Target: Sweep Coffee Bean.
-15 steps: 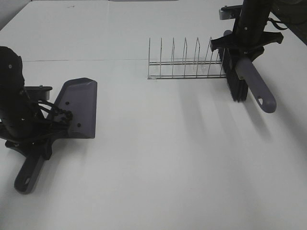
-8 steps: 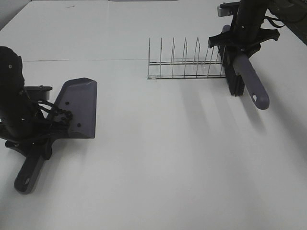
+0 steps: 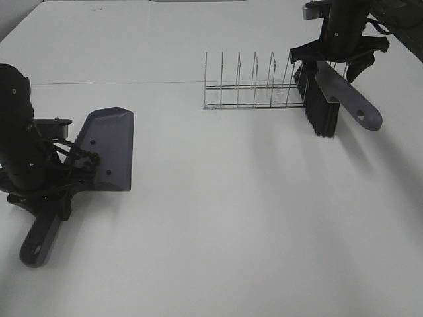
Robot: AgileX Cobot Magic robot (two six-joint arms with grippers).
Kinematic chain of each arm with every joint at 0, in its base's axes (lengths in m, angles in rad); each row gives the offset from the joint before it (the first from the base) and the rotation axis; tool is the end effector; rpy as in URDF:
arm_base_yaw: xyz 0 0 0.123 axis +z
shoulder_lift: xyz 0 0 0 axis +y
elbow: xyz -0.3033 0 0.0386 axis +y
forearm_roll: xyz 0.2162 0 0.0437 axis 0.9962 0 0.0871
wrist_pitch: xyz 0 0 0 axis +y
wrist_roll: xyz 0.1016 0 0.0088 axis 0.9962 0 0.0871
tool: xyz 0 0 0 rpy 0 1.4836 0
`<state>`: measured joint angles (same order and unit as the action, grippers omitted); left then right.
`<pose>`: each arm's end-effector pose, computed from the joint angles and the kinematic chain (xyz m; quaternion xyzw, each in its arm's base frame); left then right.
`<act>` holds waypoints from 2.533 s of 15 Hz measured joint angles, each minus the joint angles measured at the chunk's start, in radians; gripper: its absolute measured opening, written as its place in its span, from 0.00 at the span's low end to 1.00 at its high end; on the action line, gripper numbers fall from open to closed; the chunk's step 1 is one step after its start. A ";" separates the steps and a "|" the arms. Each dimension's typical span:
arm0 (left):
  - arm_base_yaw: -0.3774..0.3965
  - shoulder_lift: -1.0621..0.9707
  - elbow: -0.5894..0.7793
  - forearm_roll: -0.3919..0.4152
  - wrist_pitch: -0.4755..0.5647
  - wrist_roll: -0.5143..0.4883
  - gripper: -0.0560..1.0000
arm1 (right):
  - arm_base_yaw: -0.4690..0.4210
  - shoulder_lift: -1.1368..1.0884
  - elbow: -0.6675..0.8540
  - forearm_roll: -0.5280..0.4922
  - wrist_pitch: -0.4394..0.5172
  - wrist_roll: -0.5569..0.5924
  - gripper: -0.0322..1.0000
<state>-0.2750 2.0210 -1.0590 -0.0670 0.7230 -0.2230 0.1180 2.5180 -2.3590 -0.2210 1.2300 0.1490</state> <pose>0.3101 -0.0922 0.1251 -0.0006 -0.9997 0.0178 0.0185 0.5152 0.0399 0.1817 -0.0073 0.9852 -0.0892 0.1465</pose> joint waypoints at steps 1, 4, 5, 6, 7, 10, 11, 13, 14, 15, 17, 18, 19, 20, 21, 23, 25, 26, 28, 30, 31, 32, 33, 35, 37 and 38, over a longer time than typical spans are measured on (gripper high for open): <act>0.000 0.000 0.000 0.000 0.000 0.001 0.36 | 0.000 -0.021 0.000 0.000 -0.001 0.000 0.68; 0.000 -0.012 0.002 0.000 -0.004 0.001 0.36 | 0.000 -0.113 0.000 0.027 -0.002 0.000 0.68; 0.000 -0.018 0.003 -0.004 -0.014 0.001 0.36 | 0.000 -0.144 -0.001 0.064 -0.001 0.000 0.68; 0.000 -0.020 0.003 -0.011 -0.023 0.001 0.36 | 0.000 -0.161 -0.001 0.087 -0.001 -0.002 0.68; -0.002 -0.021 0.004 -0.028 -0.038 0.004 0.36 | 0.000 -0.190 -0.001 0.132 -0.001 -0.003 0.68; -0.078 -0.021 -0.013 -0.073 -0.061 0.036 0.36 | 0.000 -0.252 -0.003 0.216 0.000 -0.010 0.68; -0.106 -0.021 -0.025 -0.081 -0.070 0.034 0.36 | 0.000 -0.258 -0.003 0.231 0.000 -0.012 0.68; -0.137 -0.021 -0.055 -0.089 -0.083 0.024 0.36 | 0.003 -0.272 0.001 0.269 0.000 -0.035 0.68; -0.140 -0.018 -0.073 -0.097 -0.083 0.021 0.36 | 0.013 -0.276 0.015 0.274 -0.001 -0.037 0.68; -0.140 -0.010 -0.091 -0.108 -0.075 0.021 0.36 | 0.029 -0.280 0.033 0.274 -0.001 -0.037 0.68; -0.140 0.030 -0.129 -0.125 -0.027 0.019 0.36 | 0.066 -0.280 0.064 0.268 0.000 -0.056 0.68; -0.140 0.059 -0.144 -0.137 0.006 0.017 0.36 | 0.097 -0.280 0.067 0.255 0.001 -0.062 0.68; -0.140 0.066 -0.152 -0.140 0.016 0.017 0.36 | 0.106 -0.281 0.067 0.250 0.001 -0.062 0.68; -0.140 0.067 -0.156 -0.141 0.022 0.017 0.36 | 0.112 -0.281 0.067 0.243 0.001 -0.062 0.68; -0.140 0.067 -0.158 -0.143 0.023 0.017 0.36 | 0.116 -0.281 0.067 0.235 0.001 -0.062 0.68; -0.140 0.071 -0.176 -0.149 0.051 0.007 0.47 | 0.116 -0.286 0.067 0.233 0.001 -0.062 0.68; -0.140 0.077 -0.229 -0.151 0.114 0.012 0.69 | 0.116 -0.315 0.070 0.230 0.001 -0.062 0.68; -0.140 0.077 -0.264 -0.149 0.165 0.017 0.73 | 0.116 -0.341 0.081 0.229 0.000 -0.062 0.68; -0.140 0.061 -0.335 -0.126 0.257 0.017 0.75 | 0.116 -0.422 0.150 0.221 -0.002 -0.064 0.68; -0.140 -0.019 -0.363 -0.048 0.313 -0.005 0.75 | 0.116 -0.522 0.294 0.215 -0.003 -0.072 0.68; -0.140 -0.077 -0.367 0.007 0.343 -0.028 0.75 | 0.116 -0.581 0.385 0.214 -0.003 -0.082 0.68; -0.140 -0.144 -0.368 0.067 0.391 -0.049 0.75 | 0.116 -0.647 0.471 0.214 -0.003 -0.082 0.68; -0.140 -0.213 -0.368 0.139 0.453 -0.073 0.75 | 0.116 -0.709 0.568 0.214 -0.003 -0.083 0.68; -0.140 -0.346 -0.364 0.213 0.481 -0.103 0.75 | 0.116 -0.852 0.755 0.214 -0.003 -0.086 0.68; -0.140 -0.509 -0.330 0.209 0.486 -0.122 0.75 | 0.116 -1.009 0.931 0.214 -0.003 -0.086 0.68; -0.140 -0.554 -0.314 0.199 0.488 -0.124 0.75 | 0.116 -1.052 0.979 0.214 -0.003 -0.086 0.68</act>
<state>-0.4150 1.4670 -1.3730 0.1320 1.2110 -0.3470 0.2340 1.4660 -1.3800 -0.0070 1.2270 0.0630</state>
